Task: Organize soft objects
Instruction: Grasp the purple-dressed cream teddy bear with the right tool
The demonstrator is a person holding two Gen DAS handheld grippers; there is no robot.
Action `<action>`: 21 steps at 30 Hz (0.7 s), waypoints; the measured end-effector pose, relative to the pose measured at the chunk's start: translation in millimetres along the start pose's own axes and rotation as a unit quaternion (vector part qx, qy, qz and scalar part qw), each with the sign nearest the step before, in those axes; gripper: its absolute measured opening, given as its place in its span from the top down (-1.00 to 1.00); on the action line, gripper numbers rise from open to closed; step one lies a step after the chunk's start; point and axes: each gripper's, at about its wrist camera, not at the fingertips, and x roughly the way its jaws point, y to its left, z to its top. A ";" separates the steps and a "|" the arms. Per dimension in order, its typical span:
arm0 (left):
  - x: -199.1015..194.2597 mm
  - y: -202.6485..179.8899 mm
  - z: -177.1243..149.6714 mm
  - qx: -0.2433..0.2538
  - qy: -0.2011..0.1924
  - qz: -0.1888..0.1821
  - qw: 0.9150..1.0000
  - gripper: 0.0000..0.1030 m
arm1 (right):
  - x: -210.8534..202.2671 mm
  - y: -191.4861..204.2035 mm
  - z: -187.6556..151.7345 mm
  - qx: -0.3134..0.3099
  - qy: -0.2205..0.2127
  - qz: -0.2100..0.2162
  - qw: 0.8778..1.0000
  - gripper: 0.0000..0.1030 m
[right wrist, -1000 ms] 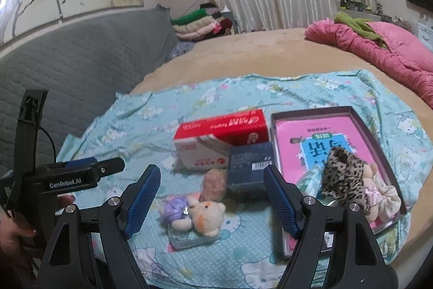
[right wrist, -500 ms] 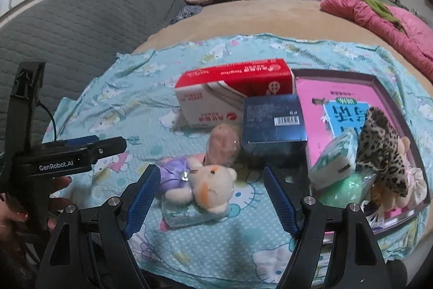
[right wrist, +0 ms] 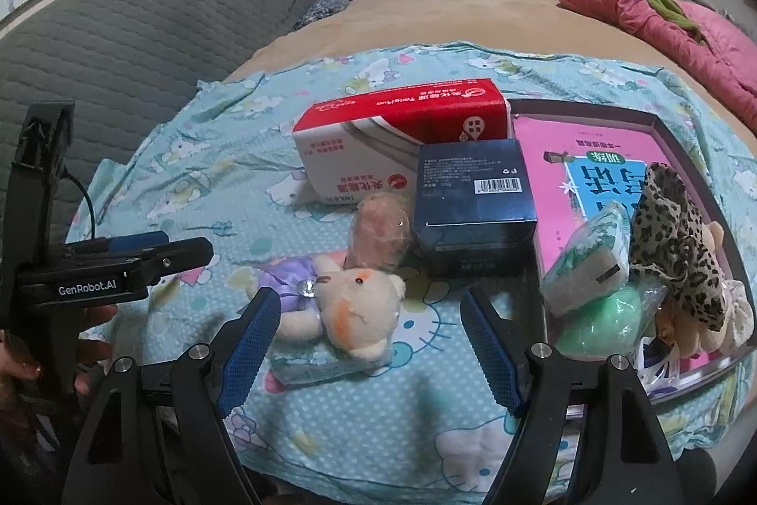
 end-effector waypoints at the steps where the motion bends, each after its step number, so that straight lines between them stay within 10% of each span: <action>1: 0.4 -1.0 -1.5 0.005 0.002 -0.002 1.000 -0.63 | 0.5 0.9 -0.7 -0.001 0.001 0.000 1.000 -0.54; 21: 15.2 -10.0 -12.5 0.034 0.030 -0.018 0.999 -0.63 | 29.3 0.4 -1.5 -0.007 0.022 0.017 1.000 -0.54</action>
